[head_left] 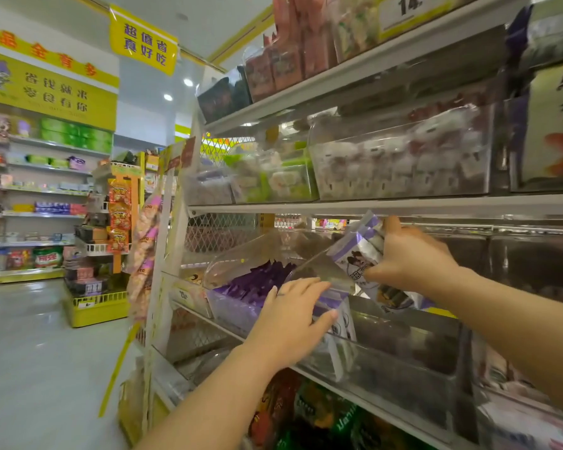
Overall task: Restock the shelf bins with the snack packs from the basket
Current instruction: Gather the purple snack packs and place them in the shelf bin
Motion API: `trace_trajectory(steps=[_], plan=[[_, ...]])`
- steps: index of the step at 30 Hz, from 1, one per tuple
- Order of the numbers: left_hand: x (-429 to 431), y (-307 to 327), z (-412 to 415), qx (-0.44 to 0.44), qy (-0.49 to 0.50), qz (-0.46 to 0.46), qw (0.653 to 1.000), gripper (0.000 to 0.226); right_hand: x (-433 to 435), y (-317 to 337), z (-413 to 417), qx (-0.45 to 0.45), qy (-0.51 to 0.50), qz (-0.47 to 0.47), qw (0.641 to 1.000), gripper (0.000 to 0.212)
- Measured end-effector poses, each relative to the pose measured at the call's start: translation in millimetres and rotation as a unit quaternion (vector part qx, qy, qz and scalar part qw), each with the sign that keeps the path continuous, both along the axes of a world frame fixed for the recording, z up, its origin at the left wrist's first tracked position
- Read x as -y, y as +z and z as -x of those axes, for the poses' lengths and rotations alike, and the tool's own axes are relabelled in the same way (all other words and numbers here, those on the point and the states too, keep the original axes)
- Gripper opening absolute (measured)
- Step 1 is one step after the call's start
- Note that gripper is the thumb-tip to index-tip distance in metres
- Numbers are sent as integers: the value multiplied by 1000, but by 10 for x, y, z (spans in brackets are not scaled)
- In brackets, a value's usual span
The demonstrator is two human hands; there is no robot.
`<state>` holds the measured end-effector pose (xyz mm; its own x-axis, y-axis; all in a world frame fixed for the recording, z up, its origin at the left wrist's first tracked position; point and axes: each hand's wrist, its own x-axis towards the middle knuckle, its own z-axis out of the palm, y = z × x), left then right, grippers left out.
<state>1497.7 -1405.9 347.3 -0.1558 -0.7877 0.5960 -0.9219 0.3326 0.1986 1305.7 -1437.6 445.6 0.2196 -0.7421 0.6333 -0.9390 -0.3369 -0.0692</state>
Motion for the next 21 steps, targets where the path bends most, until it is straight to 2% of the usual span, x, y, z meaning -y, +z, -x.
trace_trajectory(steps=[3, 6, 9, 12, 14, 17, 20, 21], plan=[[22, -51, -47, 0, -14, 22, 1000, 51, 196, -113, -204, 47, -3, -45, 998, 68], [23, -106, -139, 2, -33, 36, 999, 49, 397, -214, -379, 148, 32, -109, 982, 87], [6, -183, -250, 14, -43, 40, 998, 49, 551, -332, -494, 243, 94, -172, 950, 87], [2, -247, -324, 23, -46, 40, 998, 49, 625, -394, -505, 292, 110, -213, 926, 87], [12, -270, -343, 21, -49, 41, 998, 48, 640, -396, -473, 313, 109, -270, 904, 96], [24, -289, -350, 13, -53, 45, 998, 48, 533, -363, -431, 329, 114, -392, 851, 102], [25, -310, -342, 12, -53, 55, 997, 48, 489, -298, -390, 367, 123, -435, 813, 123], [24, -318, -338, 14, -52, 57, 997, 48, 501, -287, -377, 390, 129, -437, 800, 122]])
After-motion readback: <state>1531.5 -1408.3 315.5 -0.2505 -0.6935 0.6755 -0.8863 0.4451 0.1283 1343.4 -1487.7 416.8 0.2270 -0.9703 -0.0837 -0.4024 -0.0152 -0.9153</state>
